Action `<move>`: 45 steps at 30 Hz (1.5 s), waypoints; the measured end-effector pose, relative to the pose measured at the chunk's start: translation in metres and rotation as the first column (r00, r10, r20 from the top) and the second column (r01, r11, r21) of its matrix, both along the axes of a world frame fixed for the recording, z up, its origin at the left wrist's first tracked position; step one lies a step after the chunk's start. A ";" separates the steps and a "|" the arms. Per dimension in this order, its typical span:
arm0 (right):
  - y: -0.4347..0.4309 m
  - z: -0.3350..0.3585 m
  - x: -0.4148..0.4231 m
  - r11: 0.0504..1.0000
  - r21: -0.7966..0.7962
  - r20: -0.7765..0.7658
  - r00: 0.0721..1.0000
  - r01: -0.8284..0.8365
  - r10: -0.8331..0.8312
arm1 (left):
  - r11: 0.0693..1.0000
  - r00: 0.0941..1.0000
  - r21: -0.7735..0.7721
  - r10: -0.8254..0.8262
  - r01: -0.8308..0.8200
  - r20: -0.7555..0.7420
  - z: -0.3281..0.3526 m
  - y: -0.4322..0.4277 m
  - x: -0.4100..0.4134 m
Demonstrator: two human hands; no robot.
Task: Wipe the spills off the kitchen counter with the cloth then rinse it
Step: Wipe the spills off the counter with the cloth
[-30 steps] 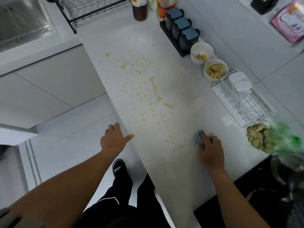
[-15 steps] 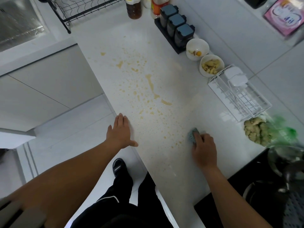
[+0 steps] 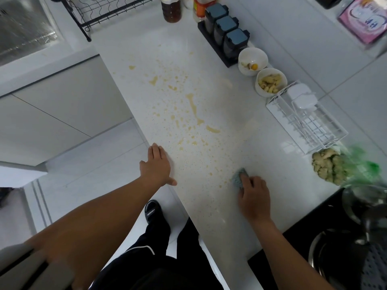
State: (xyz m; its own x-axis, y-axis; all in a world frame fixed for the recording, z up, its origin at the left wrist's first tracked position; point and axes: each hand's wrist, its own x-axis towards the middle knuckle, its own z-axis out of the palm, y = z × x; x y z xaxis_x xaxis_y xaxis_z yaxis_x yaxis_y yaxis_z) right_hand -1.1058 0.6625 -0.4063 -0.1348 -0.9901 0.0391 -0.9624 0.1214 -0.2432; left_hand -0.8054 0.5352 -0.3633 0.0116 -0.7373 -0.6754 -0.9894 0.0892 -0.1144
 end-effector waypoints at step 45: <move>0.067 0.013 0.126 0.986 0.119 0.098 0.987 0.118 -0.130 | 0.994 0.931 -0.105 -0.059 0.022 -0.361 -0.014 0.008 0.050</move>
